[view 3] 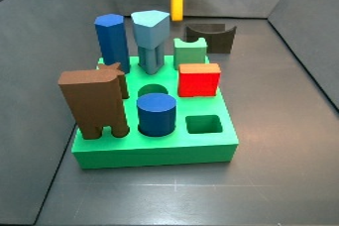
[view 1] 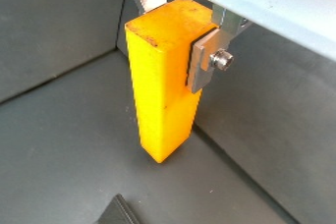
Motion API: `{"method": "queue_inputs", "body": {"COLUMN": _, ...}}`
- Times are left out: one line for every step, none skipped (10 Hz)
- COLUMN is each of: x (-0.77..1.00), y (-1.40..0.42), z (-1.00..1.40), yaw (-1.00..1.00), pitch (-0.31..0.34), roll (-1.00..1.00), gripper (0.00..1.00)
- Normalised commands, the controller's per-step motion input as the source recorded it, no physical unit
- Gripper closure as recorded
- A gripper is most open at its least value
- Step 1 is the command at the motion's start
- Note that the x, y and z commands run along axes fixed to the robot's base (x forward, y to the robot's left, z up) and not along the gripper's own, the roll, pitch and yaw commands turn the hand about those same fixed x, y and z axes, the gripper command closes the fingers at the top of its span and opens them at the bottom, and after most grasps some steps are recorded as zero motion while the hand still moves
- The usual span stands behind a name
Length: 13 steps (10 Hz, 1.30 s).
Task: Pick up the rectangle object. Move up. Move to above the board. Insert the rectangle object.
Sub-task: Move up, then move to above the board.
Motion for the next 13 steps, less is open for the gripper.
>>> {"method": "queue_inputs", "body": {"x": -0.03, "y": 0.0, "z": 0.45, "yaw": 0.01, "pitch": 0.047, "roll": 0.04, "gripper": 1.0}}
{"method": "queue_inputs", "body": {"x": -0.01, "y": 0.0, "z": 0.18, "yaw": 0.01, "pitch": 0.068, "roll": 0.06, "gripper": 1.0}}
{"method": "queue_inputs", "body": {"x": -0.02, "y": 0.08, "z": 1.0, "yaw": 0.21, "pitch": 0.242, "roll": 0.31, "gripper": 1.0}}
{"method": "queue_inputs", "body": {"x": -0.01, "y": 0.08, "z": 1.0, "yaw": 0.2, "pitch": 0.243, "roll": 0.3, "gripper": 1.0}}
{"method": "queue_inputs", "body": {"x": -0.02, "y": 0.07, "z": 1.0, "yaw": 0.18, "pitch": 0.241, "roll": 0.27, "gripper": 1.0}}
{"method": "queue_inputs", "body": {"x": -0.01, "y": 0.06, "z": 1.0, "yaw": 0.1, "pitch": 0.165, "roll": 0.16, "gripper": 1.0}}
{"method": "queue_inputs", "body": {"x": -0.01, "y": 0.06, "z": 1.0, "yaw": 0.08, "pitch": 0.138, "roll": 0.11, "gripper": 1.0}}
{"method": "queue_inputs", "body": {"x": -0.01, "y": 0.06, "z": 1.0, "yaw": 0.05, "pitch": 0.107, "roll": 0.07, "gripper": 1.0}}
{"method": "queue_inputs", "body": {"x": 0.0, "y": 0.05, "z": 1.0, "yaw": 0.04, "pitch": 0.094, "roll": 0.06, "gripper": 1.0}}
{"method": "queue_inputs", "body": {"x": 0.0, "y": 0.05, "z": 1.0, "yaw": 0.03, "pitch": 0.094, "roll": 0.06, "gripper": 1.0}}
{"method": "queue_inputs", "body": {"x": 0.0, "y": 0.04, "z": 1.0, "yaw": 0.03, "pitch": 0.094, "roll": 0.06, "gripper": 1.0}}
{"method": "queue_inputs", "body": {"x": 0.0, "y": 0.03, "z": 1.0, "yaw": 0.03, "pitch": 0.097, "roll": 0.07, "gripper": 1.0}}
{"method": "queue_inputs", "body": {"x": 0.0, "y": 0.03, "z": 1.0, "yaw": 0.03, "pitch": 0.097, "roll": 0.07, "gripper": 1.0}}
